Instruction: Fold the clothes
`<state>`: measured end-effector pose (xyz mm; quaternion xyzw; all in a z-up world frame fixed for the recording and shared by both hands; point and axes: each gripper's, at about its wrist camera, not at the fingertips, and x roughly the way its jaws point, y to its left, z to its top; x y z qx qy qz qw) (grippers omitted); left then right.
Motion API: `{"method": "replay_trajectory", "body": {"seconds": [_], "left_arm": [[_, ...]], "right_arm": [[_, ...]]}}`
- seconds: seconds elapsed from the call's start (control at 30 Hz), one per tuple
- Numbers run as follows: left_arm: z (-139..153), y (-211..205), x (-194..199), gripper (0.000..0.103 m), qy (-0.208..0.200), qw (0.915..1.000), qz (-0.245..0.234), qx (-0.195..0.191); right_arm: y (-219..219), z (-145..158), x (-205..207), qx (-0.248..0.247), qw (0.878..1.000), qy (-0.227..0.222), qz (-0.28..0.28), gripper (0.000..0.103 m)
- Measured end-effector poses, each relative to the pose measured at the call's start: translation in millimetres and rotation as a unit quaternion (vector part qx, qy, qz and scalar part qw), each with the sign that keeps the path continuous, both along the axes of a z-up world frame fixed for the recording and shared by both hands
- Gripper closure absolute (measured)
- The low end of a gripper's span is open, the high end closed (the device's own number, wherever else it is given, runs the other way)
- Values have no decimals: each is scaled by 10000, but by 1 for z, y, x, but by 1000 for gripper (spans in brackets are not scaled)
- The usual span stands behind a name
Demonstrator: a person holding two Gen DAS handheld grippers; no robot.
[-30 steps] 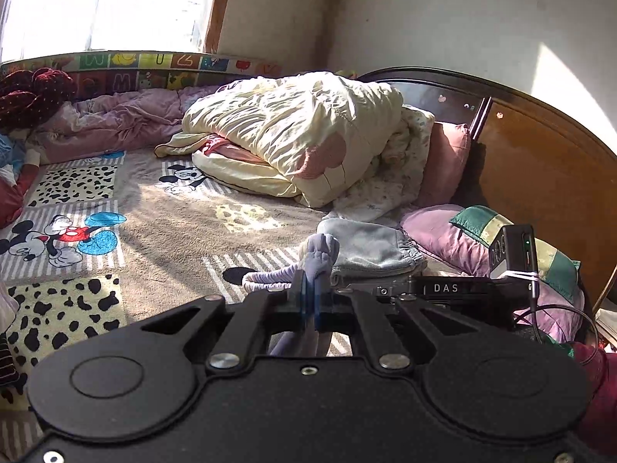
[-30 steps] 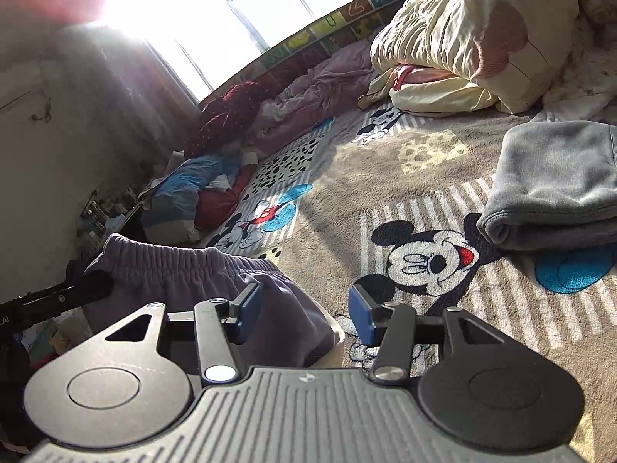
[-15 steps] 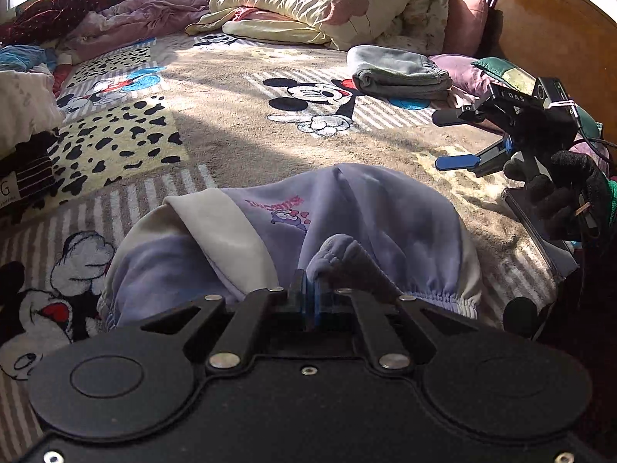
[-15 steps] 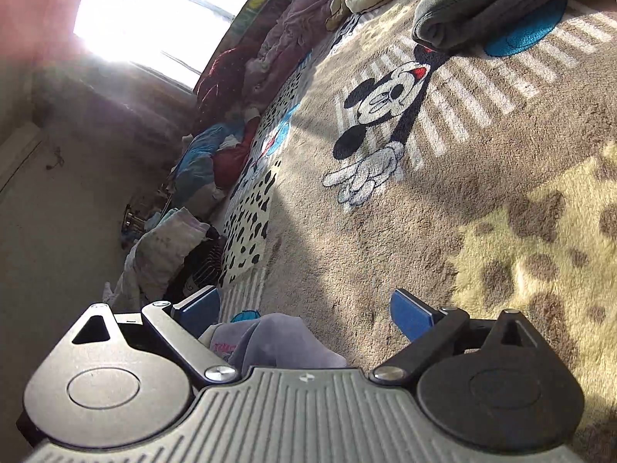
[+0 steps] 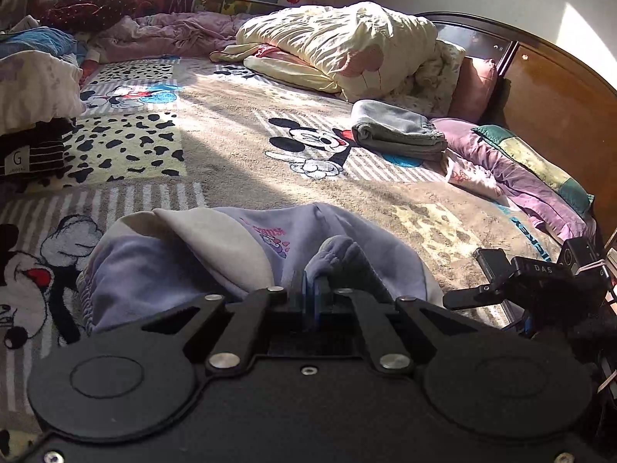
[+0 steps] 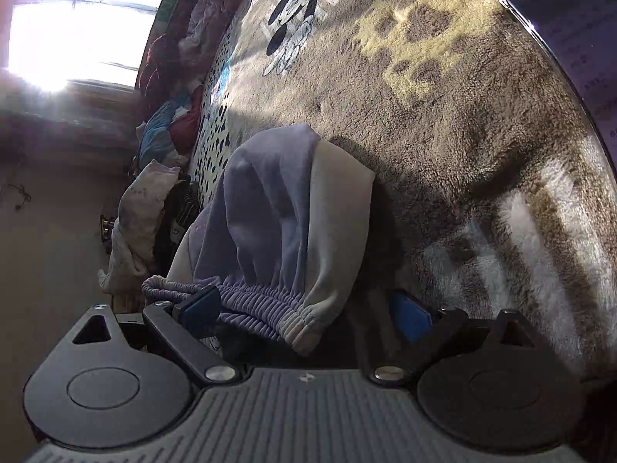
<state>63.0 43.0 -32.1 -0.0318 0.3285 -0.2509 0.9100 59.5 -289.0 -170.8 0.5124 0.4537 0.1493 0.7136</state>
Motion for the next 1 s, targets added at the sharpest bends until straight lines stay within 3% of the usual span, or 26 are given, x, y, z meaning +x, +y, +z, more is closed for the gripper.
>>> {"method": "replay_trajectory", "body": {"seconds": [0.1, 0.2, 0.23, 0.27, 0.33, 0.53, 0.73, 0.9, 1.0], "left_arm": [[5, -2, -12, 102, -86, 9999, -81, -10], [7, -5, -24, 102, -132, 9998, -167, 11], [7, -6, -27, 102, -145, 9997, -184, 23], [8, -7, -30, 102, -152, 9997, -200, 6], [9, -8, -35, 102, -184, 9996, -211, -25], [24, 2, -22, 102, -340, 9990, 57, -295], [67, 37, -1, 102, -768, 9926, 696, -630], [117, 82, 20, 102, -1188, 9794, 1388, -855], [157, 112, 25, 102, -1598, 9671, 1742, -944]], "right_arm": [[6, -15, -7, 442, 9980, 171, -428, 29], [9, -24, -6, 792, 9944, 215, -668, 60], [10, -23, -5, 764, 9943, 178, -716, 72], [9, -20, -4, 626, 9952, 115, -739, 78], [8, -10, -1, 308, 9966, -60, -756, 84], [3, 54, 36, -178, 9938, -916, -601, 86], [25, 142, 103, -538, 9810, -1836, -327, 86], [87, 213, 168, -922, 9662, -2399, 178, 86], [130, 251, 199, -955, 9569, -2713, 405, 86]]}}
